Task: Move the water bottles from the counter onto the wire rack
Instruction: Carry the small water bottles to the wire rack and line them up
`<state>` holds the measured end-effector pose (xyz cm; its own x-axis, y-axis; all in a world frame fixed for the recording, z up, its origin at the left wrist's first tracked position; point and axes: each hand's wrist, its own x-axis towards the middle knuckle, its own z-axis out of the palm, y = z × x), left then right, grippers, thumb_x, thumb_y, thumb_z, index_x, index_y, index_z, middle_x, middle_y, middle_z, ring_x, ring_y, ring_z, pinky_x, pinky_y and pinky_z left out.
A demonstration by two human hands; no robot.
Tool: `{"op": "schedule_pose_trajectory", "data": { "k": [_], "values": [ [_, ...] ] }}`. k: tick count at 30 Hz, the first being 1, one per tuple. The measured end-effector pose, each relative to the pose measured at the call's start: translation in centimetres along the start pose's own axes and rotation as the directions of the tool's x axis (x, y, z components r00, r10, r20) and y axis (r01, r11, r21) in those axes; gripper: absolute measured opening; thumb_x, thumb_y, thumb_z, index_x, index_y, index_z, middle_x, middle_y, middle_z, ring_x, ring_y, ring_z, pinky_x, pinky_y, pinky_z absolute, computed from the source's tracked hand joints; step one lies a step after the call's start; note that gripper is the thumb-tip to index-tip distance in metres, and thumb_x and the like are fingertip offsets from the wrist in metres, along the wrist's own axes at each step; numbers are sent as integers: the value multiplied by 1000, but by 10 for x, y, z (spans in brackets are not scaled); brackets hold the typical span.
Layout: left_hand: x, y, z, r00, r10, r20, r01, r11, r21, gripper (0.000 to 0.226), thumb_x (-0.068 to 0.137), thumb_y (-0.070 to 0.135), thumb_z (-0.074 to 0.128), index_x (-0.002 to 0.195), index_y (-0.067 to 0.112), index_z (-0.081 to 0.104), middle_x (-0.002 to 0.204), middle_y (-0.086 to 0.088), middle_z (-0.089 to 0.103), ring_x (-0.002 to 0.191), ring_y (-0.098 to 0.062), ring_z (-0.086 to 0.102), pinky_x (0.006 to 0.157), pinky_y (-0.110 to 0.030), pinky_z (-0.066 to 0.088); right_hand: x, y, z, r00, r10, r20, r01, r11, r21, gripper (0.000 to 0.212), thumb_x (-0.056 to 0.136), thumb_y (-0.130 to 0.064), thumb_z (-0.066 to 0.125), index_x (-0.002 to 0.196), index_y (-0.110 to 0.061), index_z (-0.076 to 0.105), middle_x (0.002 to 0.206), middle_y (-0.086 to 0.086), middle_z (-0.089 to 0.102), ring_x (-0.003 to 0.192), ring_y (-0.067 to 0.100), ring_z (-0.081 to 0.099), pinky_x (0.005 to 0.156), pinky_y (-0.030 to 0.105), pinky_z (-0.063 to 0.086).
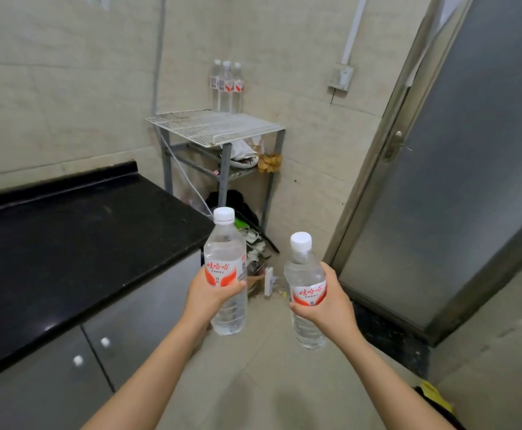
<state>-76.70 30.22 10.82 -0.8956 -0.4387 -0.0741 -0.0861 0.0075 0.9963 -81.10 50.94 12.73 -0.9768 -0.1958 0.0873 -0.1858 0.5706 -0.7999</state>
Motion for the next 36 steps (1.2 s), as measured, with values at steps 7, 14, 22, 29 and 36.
{"op": "schedule_pose_trajectory", "data": {
  "k": [7, 14, 22, 29, 36],
  "values": [
    [101, -1, 32, 1000, -1, 3, 1, 1000, 0, 42, 68, 10, 79, 103, 19, 57, 91, 5, 65, 88, -17, 63, 79, -31, 49, 90, 7, -3, 998, 44, -47, -42, 998, 40, 69, 59, -26, 83, 95, -59, 34, 96, -23, 57, 94, 9, 58, 84, 32, 48],
    [144, -3, 90, 996, -16, 91, 15, 1000, 8, 37, 71, 2, 77, 91, 26, 56, 93, -1, 64, 84, -15, 61, 80, -28, 45, 134, 47, -24, 983, 157, -95, -151, 987, 62, 65, 60, -19, 82, 94, -52, 38, 97, -16, 59, 92, 14, 60, 80, 32, 47],
    [203, 17, 173, 999, 39, 25, -40, 999, 26, 36, 69, 7, 79, 86, 30, 56, 90, 6, 66, 86, -15, 64, 82, -33, 50, 228, 95, -85, 993, 91, -71, -81, 988, 133, 74, 64, -14, 81, 114, -39, 32, 99, -13, 56, 92, 13, 58, 80, 30, 48],
    [245, 42, 245, 979, 96, -180, -100, 995, -12, 37, 71, 4, 76, 87, 30, 56, 87, 12, 63, 81, -5, 61, 75, -24, 47, 327, 137, -128, 998, -47, 33, 40, 981, 191, 67, 57, -18, 84, 101, -45, 41, 99, -17, 59, 96, 14, 59, 83, 33, 48],
    [270, 28, 280, 951, 45, -306, -25, 997, 68, 44, 68, 10, 80, 100, 26, 55, 89, 14, 62, 84, -3, 60, 73, -21, 45, 404, 147, -127, 976, -83, 199, 44, 980, 195, 78, 63, -19, 83, 118, -38, 32, 111, -7, 55, 103, 17, 55, 91, 37, 47]
  ]
}}
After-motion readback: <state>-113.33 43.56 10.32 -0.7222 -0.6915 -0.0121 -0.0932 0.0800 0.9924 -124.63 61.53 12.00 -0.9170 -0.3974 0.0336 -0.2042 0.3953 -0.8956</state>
